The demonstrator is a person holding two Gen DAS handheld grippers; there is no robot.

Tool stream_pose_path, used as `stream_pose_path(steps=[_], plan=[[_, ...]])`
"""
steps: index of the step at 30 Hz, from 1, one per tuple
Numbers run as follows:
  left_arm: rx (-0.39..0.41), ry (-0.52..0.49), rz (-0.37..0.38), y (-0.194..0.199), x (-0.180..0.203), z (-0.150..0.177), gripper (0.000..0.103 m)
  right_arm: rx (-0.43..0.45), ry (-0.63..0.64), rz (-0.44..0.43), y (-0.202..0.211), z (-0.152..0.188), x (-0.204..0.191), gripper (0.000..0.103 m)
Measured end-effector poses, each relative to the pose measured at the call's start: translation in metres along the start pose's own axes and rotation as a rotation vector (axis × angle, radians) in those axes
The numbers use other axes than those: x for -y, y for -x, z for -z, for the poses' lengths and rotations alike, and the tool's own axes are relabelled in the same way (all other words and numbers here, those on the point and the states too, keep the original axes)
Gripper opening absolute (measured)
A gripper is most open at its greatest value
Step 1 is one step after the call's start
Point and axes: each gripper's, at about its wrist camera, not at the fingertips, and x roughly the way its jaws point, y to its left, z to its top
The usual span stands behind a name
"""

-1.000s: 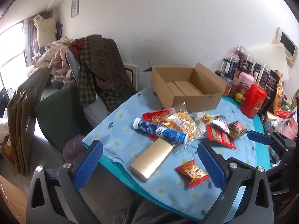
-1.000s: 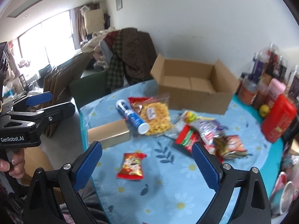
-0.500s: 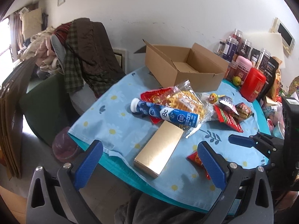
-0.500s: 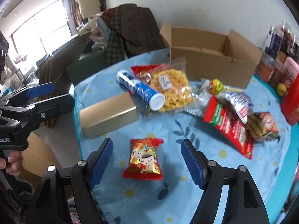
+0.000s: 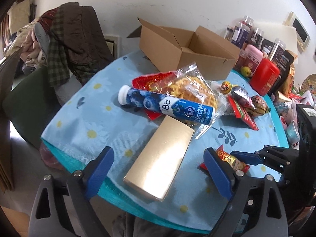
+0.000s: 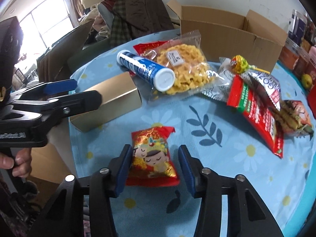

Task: Organize snacks
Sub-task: 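Grasp the gold box with the left gripper while the right grasps the red-gold packet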

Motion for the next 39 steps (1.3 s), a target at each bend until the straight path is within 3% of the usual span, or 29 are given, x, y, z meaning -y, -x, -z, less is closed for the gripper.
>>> stream_pose_path(steps=[4, 7, 9, 10, 19, 30, 39], plan=[[-0.027, -0.025, 0.002, -0.011, 0.004, -0.001, 0.081, 0.003, -0.009, -0.008, 0.002, 0.002, 0.003, 0.044], [-0.057, -0.032, 0.005, -0.020, 0.006, -0.001, 0.068, 0.005, -0.015, -0.016, 0.003, 0.003, 0.007, 0.044], [-0.071, -0.041, 0.011, -0.024, 0.008, 0.000, 0.050, 0.006, -0.020, -0.017, 0.006, 0.006, 0.010, 0.043], [-0.077, -0.043, 0.021, -0.024, 0.010, 0.001, 0.048, 0.006, -0.024, -0.015, 0.009, 0.008, 0.013, 0.043], [-0.093, -0.075, 0.031, -0.010, 0.039, 0.021, 0.045, 0.035, -0.084, 0.004, 0.032, 0.030, 0.032, 0.043], [-0.105, -0.127, 0.118, -0.001, 0.095, 0.046, 0.045, 0.080, -0.162, 0.065, 0.073, 0.071, 0.054, 0.042], [-0.099, -0.182, 0.081, -0.009, 0.116, 0.046, 0.045, 0.039, -0.174, 0.087, 0.068, 0.081, 0.059, 0.043]])
